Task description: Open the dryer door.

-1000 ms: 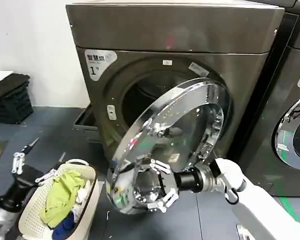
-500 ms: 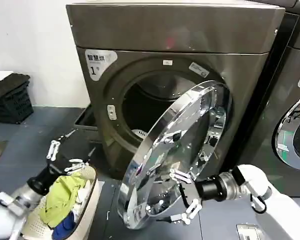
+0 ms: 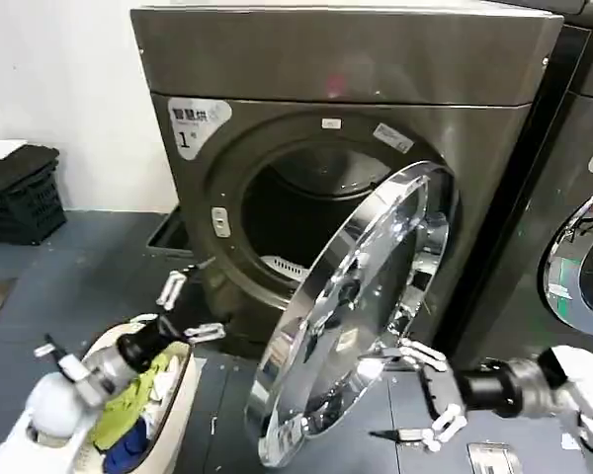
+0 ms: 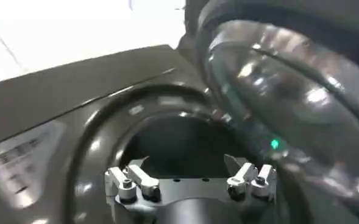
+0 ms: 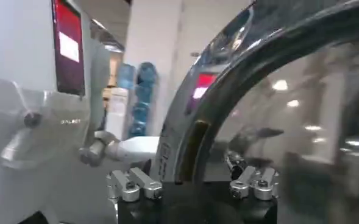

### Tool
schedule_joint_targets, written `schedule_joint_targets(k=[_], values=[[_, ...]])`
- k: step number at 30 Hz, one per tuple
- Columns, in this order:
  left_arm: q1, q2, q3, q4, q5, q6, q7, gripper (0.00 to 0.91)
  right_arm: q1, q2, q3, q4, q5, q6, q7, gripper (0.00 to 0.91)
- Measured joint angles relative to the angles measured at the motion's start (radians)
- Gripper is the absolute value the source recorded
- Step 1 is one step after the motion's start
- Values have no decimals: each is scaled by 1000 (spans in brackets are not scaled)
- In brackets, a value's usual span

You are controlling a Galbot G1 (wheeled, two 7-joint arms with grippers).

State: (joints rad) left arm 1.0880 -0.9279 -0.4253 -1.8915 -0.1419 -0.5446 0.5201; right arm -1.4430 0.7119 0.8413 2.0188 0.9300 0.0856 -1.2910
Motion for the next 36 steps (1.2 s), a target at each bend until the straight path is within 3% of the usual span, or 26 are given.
schedule_joint_targets(k=[7, 13, 21, 27, 32, 36], values=[[-73, -20, 137, 4, 4, -15, 4, 907, -280, 132, 285, 32, 5, 81, 54, 907], [-126, -34, 223, 24, -2, -20, 4, 907, -442, 292, 480, 33, 15, 184, 105, 907], [-199, -64, 333, 42, -9, -19, -4, 907, -551, 513, 667, 9, -6, 303, 222, 907], [-262, -87, 416, 68, -16, -18, -6, 907, -572, 635, 782, -25, -81, 390, 385, 907], [-321, -110, 482, 90, -20, -14, -8, 907, -561, 698, 898, -65, -200, 365, 613, 907], [-366, -132, 529, 109, -7, -7, -20, 907, -532, 724, 1011, -98, -311, 259, 830, 907]])
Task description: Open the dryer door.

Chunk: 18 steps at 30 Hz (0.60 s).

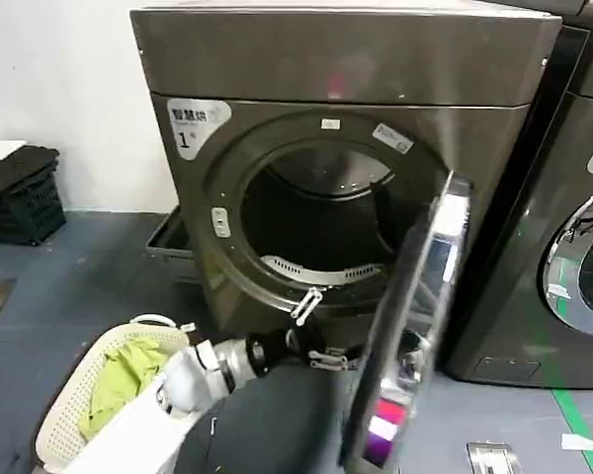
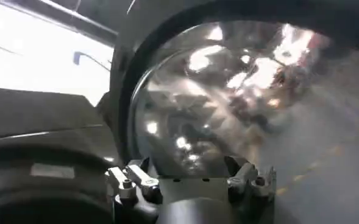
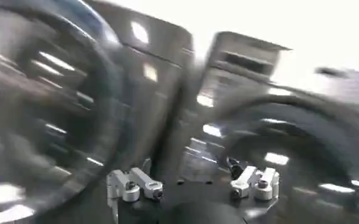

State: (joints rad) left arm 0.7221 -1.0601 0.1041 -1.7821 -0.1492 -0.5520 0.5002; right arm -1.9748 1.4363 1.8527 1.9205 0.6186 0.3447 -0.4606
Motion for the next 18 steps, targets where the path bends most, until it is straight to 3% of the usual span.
schedule_joint_targets(k=[6, 9, 13, 18], values=[[-70, -41, 82, 41, 1, 0, -7, 907, 68, 33, 154, 9, -82, -277, 282, 907], [-102, -64, 121, 64, 5, -1, -10, 907, 92, 49, 214, -6, -162, -358, 384, 907], [-142, -93, 166, 91, 7, -2, -13, 907, 97, 70, 274, -45, -269, -408, 484, 907], [-194, -134, 219, 131, 21, 2, -25, 907, 87, 90, 347, -101, -331, -403, 545, 907]])
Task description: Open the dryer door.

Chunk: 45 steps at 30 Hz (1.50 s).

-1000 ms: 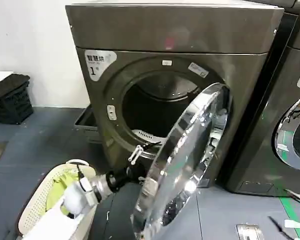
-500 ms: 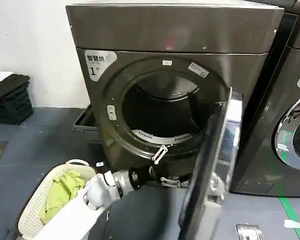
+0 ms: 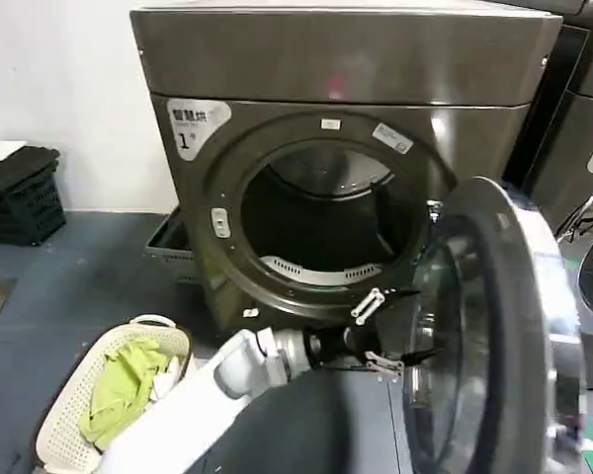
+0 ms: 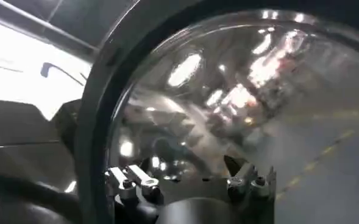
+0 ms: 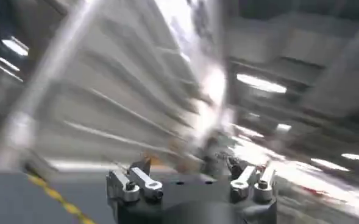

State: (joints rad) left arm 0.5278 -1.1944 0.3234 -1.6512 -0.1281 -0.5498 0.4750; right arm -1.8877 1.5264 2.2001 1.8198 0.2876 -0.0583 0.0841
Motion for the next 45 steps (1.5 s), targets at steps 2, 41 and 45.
schedule_joint_targets(k=[2, 41, 45], values=[[-26, -19, 23, 20, 0, 4, -5, 907, -8, 5, 26, -19, -5, 6, 11, 907], [-345, -396, 233, 405, 55, 118, -49, 907, -75, -29, 199, -313, -140, 64, 188, 907], [-360, -416, 237, 440, 57, 107, -49, 907, -87, -37, 214, -346, -138, 78, 172, 907]])
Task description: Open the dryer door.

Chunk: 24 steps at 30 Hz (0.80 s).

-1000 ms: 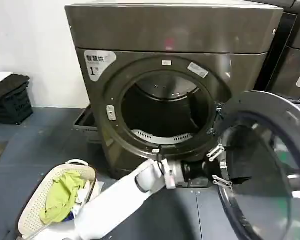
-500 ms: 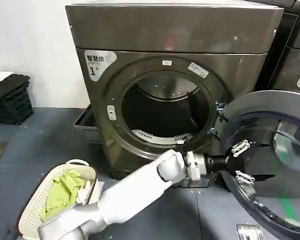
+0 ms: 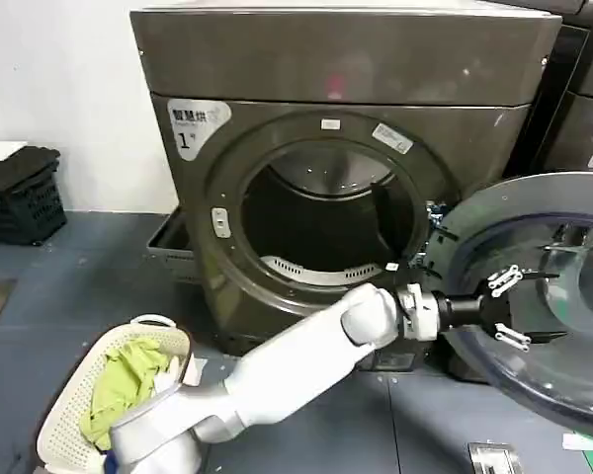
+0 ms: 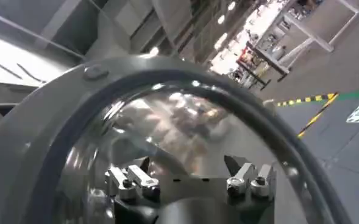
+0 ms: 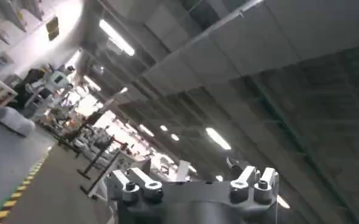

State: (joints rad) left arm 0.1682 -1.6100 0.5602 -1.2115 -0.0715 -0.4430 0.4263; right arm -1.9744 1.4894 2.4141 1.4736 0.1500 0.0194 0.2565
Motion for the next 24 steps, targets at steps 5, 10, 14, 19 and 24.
schedule_joint_targets(k=[5, 10, 14, 19, 24], values=[[-29, 1, 8, 45, -6, -8, 0, 907, -4, -4, 8, -21, 3, 6, -10, 907], [-47, 1, 11, 74, -8, -10, 2, 907, 3, -1, 7, -19, 3, 6, -14, 907], [-56, 1, 11, 77, -12, -9, 5, 907, 6, 0, 4, -13, 4, 5, -15, 907], [-61, 1, 11, 76, -15, -9, 6, 907, 7, 0, 3, -10, 4, 4, -17, 907], [-62, 1, 10, 74, -16, -8, 6, 907, 7, -3, 3, -12, 4, 4, -23, 907]])
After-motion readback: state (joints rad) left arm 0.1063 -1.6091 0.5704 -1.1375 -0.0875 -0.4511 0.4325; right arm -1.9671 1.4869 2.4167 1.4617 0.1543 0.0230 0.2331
